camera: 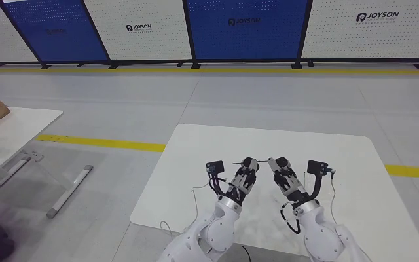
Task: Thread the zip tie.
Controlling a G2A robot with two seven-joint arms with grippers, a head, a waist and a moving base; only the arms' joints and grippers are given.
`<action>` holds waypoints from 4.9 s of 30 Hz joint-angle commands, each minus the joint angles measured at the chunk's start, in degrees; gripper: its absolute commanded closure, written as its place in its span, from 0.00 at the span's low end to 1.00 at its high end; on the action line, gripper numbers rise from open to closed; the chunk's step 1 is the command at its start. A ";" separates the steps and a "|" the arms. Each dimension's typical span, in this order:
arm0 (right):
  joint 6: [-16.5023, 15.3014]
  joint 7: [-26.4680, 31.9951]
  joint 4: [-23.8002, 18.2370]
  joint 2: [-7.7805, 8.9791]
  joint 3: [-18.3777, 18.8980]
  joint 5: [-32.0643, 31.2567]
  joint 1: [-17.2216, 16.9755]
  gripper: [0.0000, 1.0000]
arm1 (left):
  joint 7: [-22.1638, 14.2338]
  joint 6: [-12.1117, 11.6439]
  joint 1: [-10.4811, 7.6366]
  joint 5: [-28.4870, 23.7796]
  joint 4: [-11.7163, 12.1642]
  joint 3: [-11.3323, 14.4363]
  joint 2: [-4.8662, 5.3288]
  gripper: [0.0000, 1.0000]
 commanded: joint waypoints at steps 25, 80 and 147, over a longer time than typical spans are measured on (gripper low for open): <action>-0.86 2.56 -0.31 -0.09 0.27 1.76 0.39 1.00 | -2.19 -1.80 0.37 3.14 -0.67 0.39 -0.12 1.00; -0.59 1.90 -0.40 0.00 1.79 0.60 -0.17 0.00 | -0.91 -1.72 1.55 1.94 -1.35 -1.68 -0.58 1.00; -6.42 8.18 6.95 0.95 0.64 -16.07 4.42 0.07 | -8.49 -4.45 3.02 -27.00 -5.37 -5.65 -1.60 1.00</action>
